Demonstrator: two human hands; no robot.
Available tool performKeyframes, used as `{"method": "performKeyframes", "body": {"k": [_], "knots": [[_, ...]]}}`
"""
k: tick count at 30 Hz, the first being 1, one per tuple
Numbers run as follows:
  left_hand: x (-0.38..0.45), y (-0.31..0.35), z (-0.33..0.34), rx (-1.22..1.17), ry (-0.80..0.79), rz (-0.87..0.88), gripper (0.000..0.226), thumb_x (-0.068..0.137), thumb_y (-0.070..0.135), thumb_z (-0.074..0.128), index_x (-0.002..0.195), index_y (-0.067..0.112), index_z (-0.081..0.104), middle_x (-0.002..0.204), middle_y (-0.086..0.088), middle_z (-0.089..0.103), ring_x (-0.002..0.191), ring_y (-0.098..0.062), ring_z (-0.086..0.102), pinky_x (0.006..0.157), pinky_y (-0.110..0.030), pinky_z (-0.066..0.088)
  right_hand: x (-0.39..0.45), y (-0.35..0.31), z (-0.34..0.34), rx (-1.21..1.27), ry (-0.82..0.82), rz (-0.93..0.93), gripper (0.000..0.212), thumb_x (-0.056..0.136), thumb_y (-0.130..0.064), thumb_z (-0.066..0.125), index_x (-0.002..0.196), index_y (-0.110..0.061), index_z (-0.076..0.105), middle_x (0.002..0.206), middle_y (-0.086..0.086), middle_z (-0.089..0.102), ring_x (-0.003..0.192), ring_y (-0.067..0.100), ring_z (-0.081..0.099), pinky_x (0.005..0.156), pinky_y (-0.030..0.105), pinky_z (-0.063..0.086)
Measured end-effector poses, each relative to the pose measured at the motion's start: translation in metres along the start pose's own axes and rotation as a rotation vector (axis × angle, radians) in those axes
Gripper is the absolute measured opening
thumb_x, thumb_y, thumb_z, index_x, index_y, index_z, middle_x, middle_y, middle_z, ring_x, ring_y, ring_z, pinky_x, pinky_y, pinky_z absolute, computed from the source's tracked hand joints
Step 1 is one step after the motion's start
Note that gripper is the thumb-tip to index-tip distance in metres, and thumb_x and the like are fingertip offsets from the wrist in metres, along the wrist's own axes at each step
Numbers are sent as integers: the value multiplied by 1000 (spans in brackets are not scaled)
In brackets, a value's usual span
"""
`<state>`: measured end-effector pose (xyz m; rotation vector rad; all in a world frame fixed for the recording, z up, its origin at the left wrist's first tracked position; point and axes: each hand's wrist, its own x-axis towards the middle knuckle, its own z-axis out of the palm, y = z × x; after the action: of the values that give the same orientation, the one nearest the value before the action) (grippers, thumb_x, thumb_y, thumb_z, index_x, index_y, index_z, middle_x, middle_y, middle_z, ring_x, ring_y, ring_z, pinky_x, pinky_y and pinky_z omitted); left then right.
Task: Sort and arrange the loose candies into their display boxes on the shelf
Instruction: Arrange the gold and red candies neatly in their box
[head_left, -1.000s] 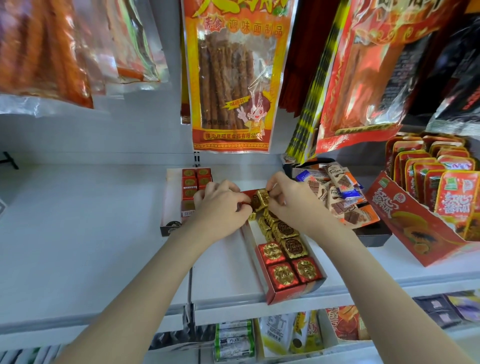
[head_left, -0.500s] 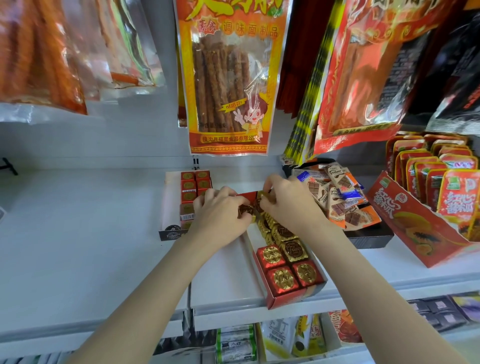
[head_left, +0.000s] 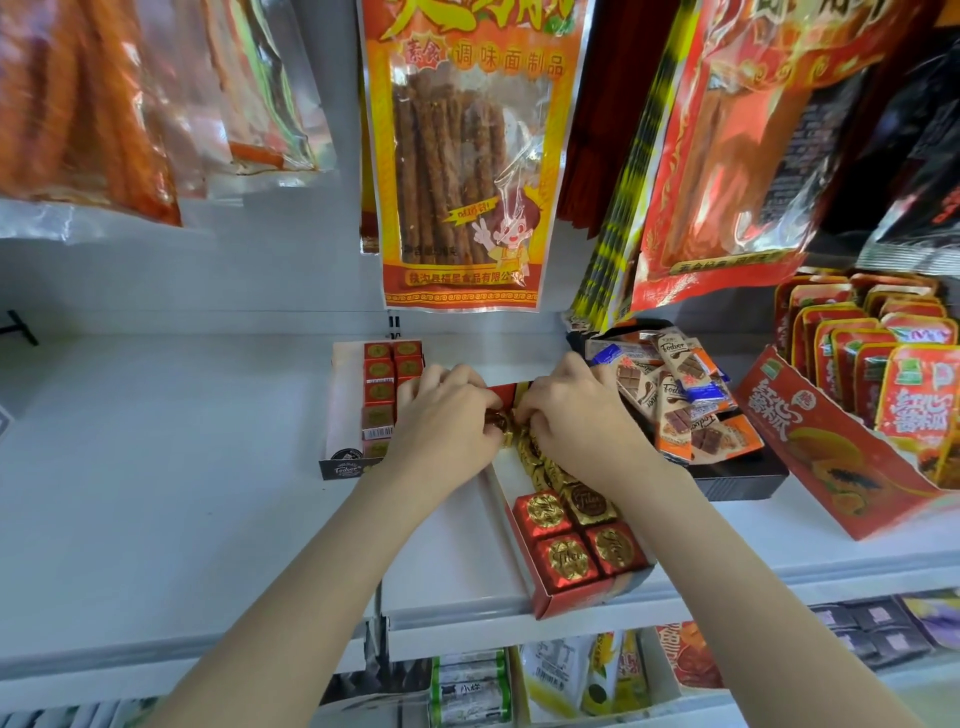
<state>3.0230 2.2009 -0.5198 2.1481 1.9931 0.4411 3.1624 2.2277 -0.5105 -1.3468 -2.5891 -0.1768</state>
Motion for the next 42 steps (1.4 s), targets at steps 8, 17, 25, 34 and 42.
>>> {"method": "performKeyframes", "body": {"k": [8,17,25,34,42], "knots": [[-4,10,-5,167,0,-97,34,87,35,53,118,21,60,124,-1,45,117,-25,31,96,-37,24,-6,12,-15,146,-91,170,40,87,1,39,111,-19,63,114,2,58,117,23,31,96,39,22],[13,20,-4,182,-113,-161,43,75,40,69,111,18,59,120,-3,42,117,-26,30,92,-37,27,-16,26,-14,398,-119,197,46,82,9,36,100,-20,67,111,3,65,109,25,50,101,49,34],[9,13,-18,52,-13,-56,40,80,42,63,114,21,59,125,-2,43,120,-23,32,96,-37,27,-14,32,-13,411,-139,183,48,82,12,34,97,-17,69,112,4,65,111,24,49,92,36,42],[-6,5,-28,-167,137,-30,37,81,27,67,116,18,59,110,-1,50,95,-15,55,72,-24,38,-15,23,-19,424,-89,122,32,89,-1,45,104,-18,67,110,4,63,110,26,44,93,43,40],[-8,0,-27,-210,96,-56,31,81,26,68,110,17,61,111,-3,52,92,-19,58,79,-34,49,-10,-4,-12,138,-210,222,47,74,-45,68,111,-20,53,113,4,40,110,23,34,92,38,34]]}}
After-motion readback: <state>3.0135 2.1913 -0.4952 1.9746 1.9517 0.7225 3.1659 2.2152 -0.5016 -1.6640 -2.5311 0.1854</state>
